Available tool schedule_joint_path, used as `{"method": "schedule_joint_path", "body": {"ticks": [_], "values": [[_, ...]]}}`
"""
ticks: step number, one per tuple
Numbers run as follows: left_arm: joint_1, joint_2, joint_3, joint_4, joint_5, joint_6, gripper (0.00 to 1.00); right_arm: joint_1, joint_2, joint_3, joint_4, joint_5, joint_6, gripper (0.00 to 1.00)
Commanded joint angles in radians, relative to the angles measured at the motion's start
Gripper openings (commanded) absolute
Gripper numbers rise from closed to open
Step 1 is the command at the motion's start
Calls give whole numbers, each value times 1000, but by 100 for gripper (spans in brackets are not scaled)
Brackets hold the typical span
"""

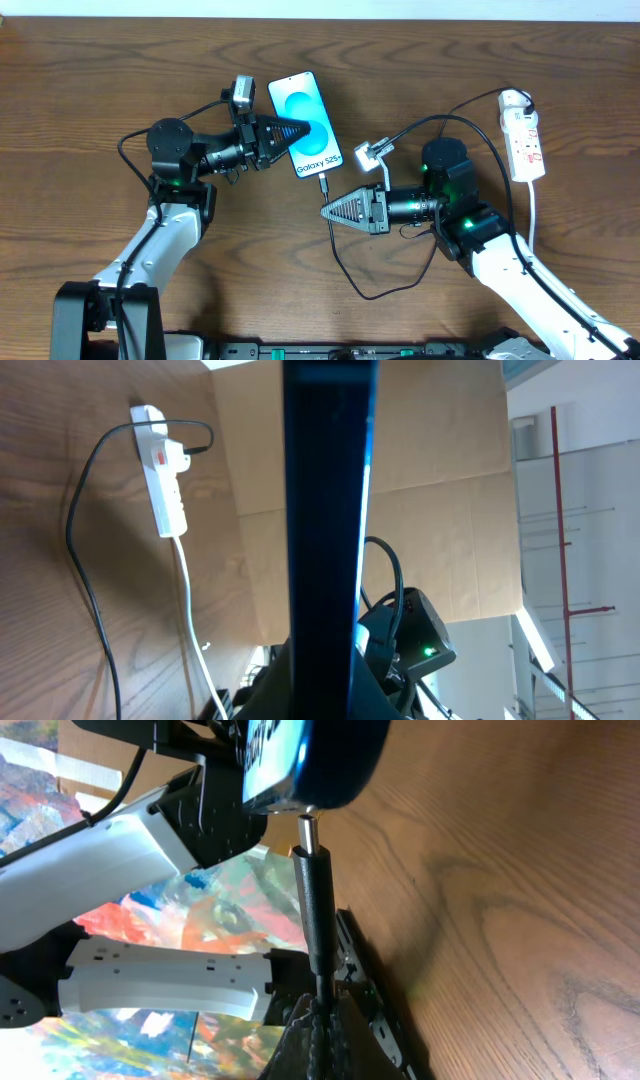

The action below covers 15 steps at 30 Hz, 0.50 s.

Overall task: Plug charger to phone and switch on socket
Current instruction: 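Align the plug with the phone's bottom port and push it in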

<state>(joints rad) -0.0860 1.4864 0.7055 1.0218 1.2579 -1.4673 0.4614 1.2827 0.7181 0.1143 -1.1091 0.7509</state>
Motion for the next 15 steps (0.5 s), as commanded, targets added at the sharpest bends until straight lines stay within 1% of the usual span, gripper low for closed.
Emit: {"method": "schedule_joint_path", "body": {"ticks": [1, 15], "values": [[2, -5, 14, 16, 14, 0, 7, 10, 6, 2, 3, -32, 3, 1], [2, -5, 14, 16, 59, 31, 7, 10, 6, 2, 3, -50, -12, 1]]}}
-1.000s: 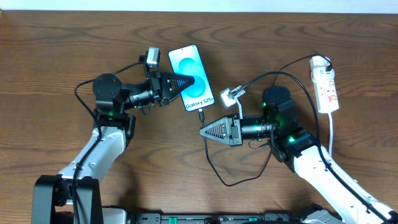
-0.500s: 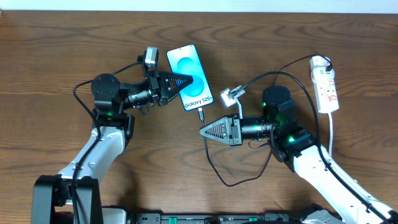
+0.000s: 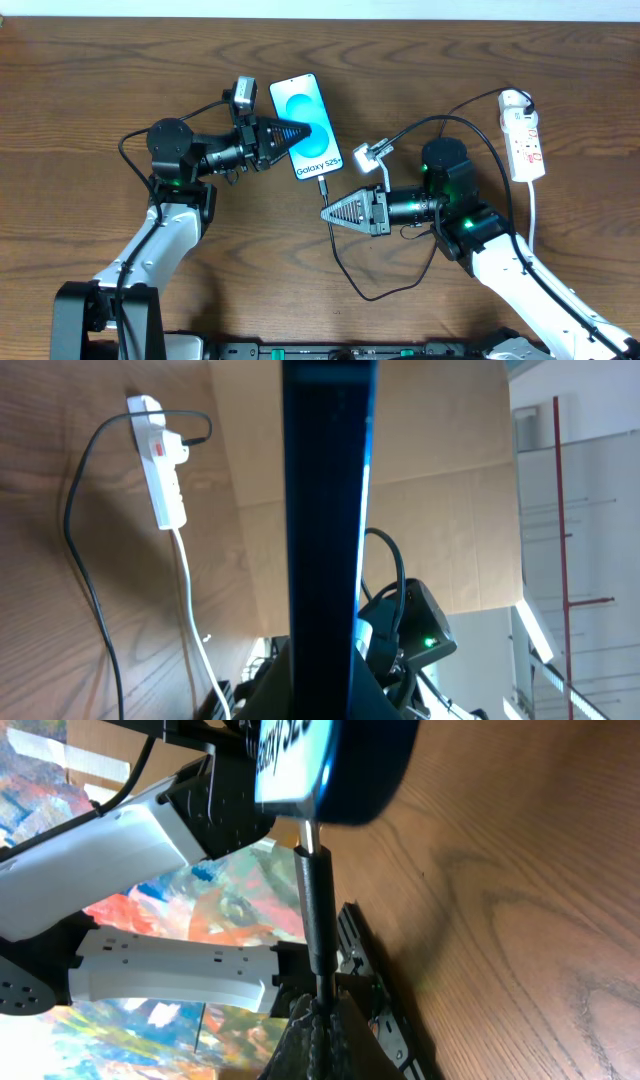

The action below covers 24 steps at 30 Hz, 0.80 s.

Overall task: Plug charger to phone and switch on socket
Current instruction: 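Align the plug with the phone's bottom port and push it in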

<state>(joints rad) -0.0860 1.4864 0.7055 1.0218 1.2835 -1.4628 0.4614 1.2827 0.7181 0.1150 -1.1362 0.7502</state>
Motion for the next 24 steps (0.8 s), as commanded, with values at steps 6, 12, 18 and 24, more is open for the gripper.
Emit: {"method": "schedule_joint_path", "body": {"ticks": [6, 12, 18, 24], "values": [[2, -5, 14, 16, 40, 29, 7, 10, 6, 2, 2, -23, -11, 1], [3, -5, 14, 16, 18, 37, 7, 10, 6, 2, 2, -38, -14, 1], [2, -3, 14, 16, -15, 52, 7, 11, 6, 2, 2, -52, -15, 1], [3, -3, 14, 16, 19, 80, 7, 11, 6, 2, 2, -51, -20, 1]]}}
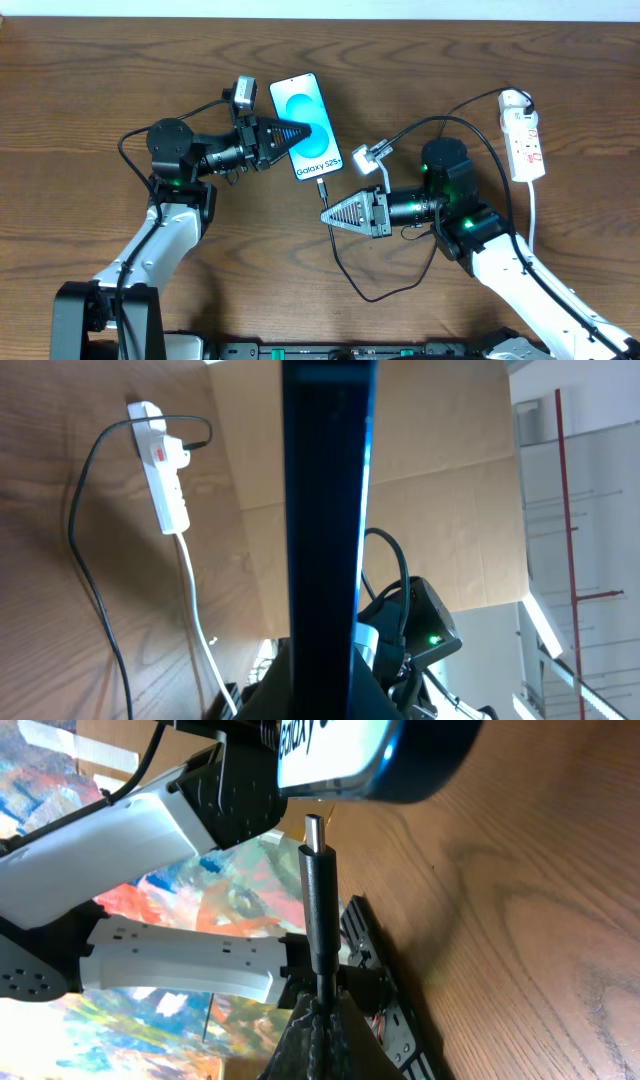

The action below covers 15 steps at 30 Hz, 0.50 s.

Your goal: Plug charger to phone and switch on socket

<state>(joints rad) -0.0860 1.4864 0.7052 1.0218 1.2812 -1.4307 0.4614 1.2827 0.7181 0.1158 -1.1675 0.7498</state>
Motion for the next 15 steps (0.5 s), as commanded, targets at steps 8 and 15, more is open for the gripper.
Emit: {"method": "schedule_joint_path", "body": {"ticks": [8, 15], "values": [[2, -3, 15, 16, 28, 43, 7, 11, 6, 2, 0, -17, -22, 1], [3, -3, 15, 16, 27, -1, 7, 11, 6, 2, -6, -13, -8, 1]]}}
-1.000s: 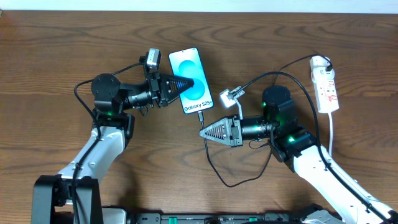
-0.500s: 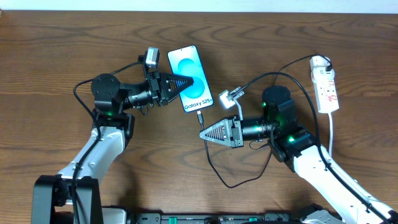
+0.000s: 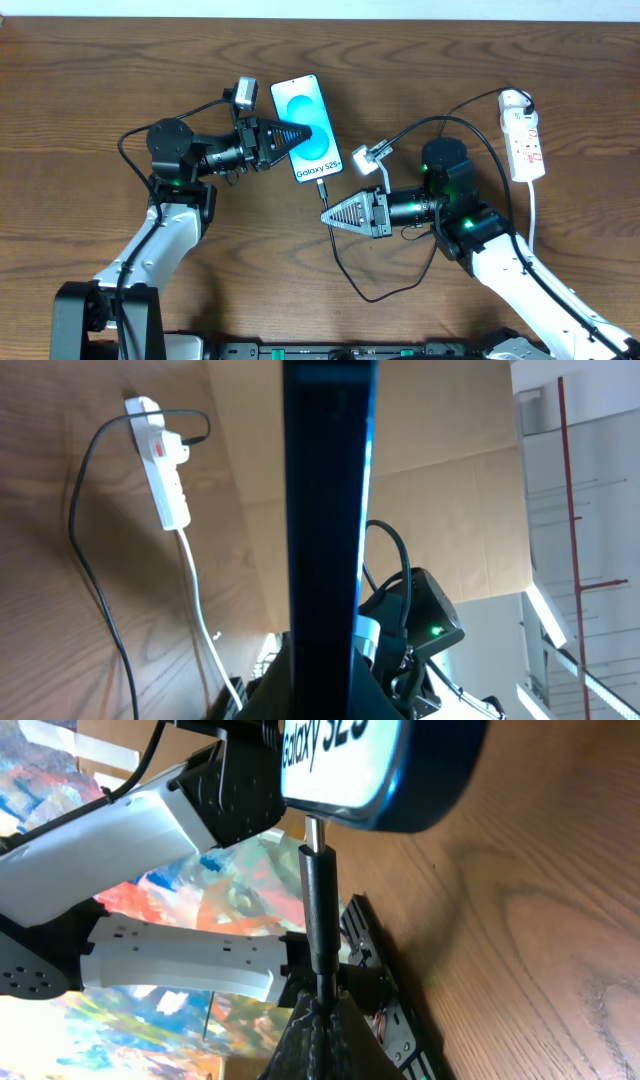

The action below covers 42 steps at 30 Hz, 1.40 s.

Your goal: Plug charger to phone and switch on socket

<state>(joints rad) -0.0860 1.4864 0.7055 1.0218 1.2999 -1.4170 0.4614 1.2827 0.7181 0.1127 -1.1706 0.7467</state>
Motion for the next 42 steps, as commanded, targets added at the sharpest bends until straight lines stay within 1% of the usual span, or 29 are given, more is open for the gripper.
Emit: {"method": "schedule_joint_path", "body": {"ticks": [1, 8, 28, 42], "values": [[3, -3, 14, 16, 8, -18, 7, 11, 6, 2, -3, -10, 2, 1], [3, -3, 14, 16, 3, -29, 7, 11, 6, 2, -4, -11, 1, 1], [3, -3, 14, 16, 54, -24, 7, 11, 6, 2, 0, -5, -21, 1], [5, -3, 14, 16, 35, -16, 7, 11, 6, 1, -2, -2, -46, 1]]}}
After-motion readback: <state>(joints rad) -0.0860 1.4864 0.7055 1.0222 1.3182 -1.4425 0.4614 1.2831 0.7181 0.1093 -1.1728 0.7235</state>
